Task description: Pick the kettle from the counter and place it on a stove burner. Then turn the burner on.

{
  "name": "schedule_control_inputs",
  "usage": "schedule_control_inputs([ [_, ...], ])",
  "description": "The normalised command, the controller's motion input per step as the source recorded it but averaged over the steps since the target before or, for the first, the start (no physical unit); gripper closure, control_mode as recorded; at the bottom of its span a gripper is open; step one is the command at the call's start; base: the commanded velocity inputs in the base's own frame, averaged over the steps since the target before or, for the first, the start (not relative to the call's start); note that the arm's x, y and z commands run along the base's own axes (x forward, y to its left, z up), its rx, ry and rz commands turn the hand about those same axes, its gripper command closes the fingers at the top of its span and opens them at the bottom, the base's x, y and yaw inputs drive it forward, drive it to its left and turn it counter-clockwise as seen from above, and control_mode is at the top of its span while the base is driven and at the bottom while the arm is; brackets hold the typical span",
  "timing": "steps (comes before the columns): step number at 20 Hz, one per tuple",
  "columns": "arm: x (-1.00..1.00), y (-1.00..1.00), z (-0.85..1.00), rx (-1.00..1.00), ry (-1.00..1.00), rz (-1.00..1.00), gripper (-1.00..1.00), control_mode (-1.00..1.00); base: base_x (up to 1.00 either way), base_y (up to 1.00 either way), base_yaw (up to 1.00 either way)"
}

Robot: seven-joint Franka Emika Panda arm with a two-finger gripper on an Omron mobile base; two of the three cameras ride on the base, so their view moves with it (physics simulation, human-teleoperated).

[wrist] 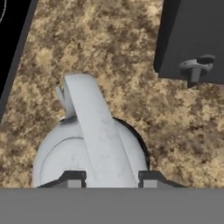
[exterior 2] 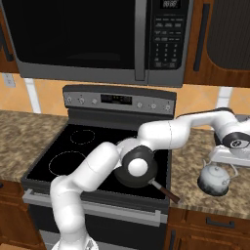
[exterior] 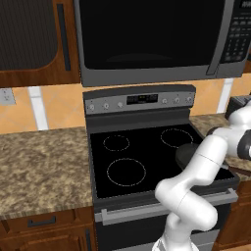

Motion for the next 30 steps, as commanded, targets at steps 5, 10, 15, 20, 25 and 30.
schedule_control_inputs([
  [5,-0.09,0.02,0.06,-0.03,-0.05,0.00,1.00,-1.00,0.00,0.00,0.00],
  [10,-0.34,0.35,0.39,-0.07,-0.03,0.00,1.00,-1.00,0.00,0.00,0.00],
  [15,-0.44,0.67,0.57,-0.09,-0.07,0.00,1.00,-1.00,0.00,0.00,0.00],
  [20,-0.28,0.99,0.37,-0.10,0.00,0.00,1.00,-1.00,0.00,0.00,0.00],
  [25,-0.11,1.00,0.22,-0.11,0.00,0.00,1.00,-1.00,0.00,0.00,0.00],
  [30,-0.18,1.00,0.12,-0.11,0.00,0.00,1.00,-1.00,0.00,0.00,0.00],
])
